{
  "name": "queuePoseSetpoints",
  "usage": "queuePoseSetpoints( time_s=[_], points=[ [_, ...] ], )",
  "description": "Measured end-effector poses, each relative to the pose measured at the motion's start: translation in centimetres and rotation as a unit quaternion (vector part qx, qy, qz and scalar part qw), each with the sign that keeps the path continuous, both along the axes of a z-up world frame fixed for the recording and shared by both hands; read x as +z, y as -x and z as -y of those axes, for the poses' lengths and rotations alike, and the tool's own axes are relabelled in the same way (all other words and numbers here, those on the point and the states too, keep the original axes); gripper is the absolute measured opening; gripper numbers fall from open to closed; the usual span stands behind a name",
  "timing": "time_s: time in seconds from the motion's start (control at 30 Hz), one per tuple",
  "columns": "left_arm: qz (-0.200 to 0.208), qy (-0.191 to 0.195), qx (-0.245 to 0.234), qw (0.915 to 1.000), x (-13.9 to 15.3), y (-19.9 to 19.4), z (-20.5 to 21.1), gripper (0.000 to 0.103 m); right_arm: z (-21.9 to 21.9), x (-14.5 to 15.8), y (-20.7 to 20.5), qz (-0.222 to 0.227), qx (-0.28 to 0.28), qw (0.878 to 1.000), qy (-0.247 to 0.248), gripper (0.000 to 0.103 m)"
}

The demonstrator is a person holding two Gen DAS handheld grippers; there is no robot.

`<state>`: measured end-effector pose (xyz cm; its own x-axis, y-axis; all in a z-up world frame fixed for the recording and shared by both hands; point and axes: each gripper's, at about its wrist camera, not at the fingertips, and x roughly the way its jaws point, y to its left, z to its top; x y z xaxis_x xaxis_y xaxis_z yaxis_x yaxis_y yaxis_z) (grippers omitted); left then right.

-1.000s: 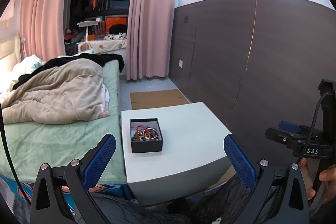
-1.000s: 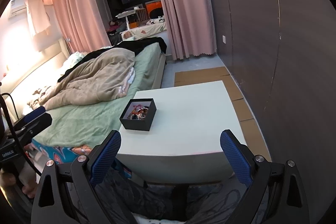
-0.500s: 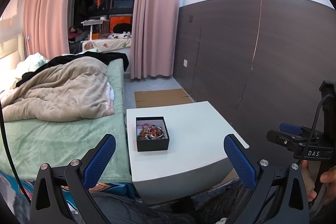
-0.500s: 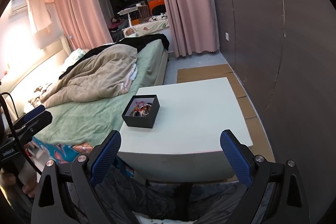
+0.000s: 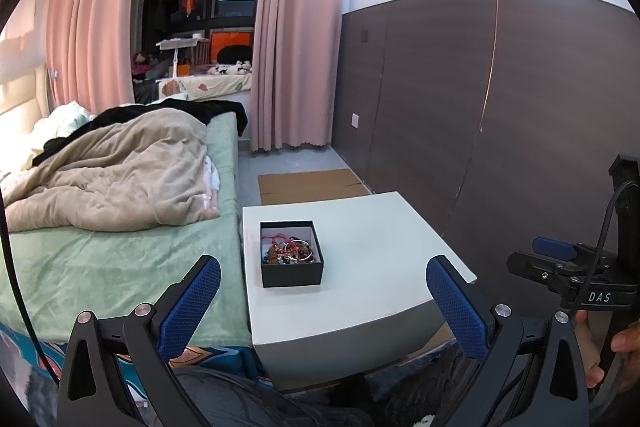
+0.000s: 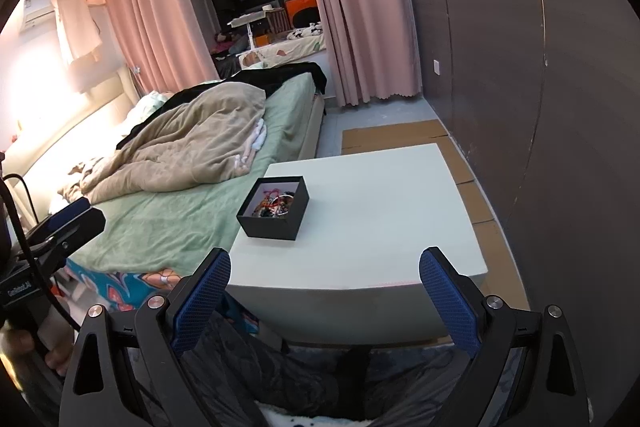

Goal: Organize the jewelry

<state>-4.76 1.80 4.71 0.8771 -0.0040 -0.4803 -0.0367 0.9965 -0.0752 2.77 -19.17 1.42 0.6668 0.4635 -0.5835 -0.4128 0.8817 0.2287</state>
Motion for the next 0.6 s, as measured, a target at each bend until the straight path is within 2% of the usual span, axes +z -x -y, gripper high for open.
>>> queuePoseSetpoints(
  time_s=[0.6],
  points=[
    [-0.006, -0.001, 0.011, 0.9999, -0.78, -0.3, -0.42, 0.103, -0.33, -0.43, 0.19, 0.002, -0.019, 1.0, 0.022, 0.096]
  ],
)
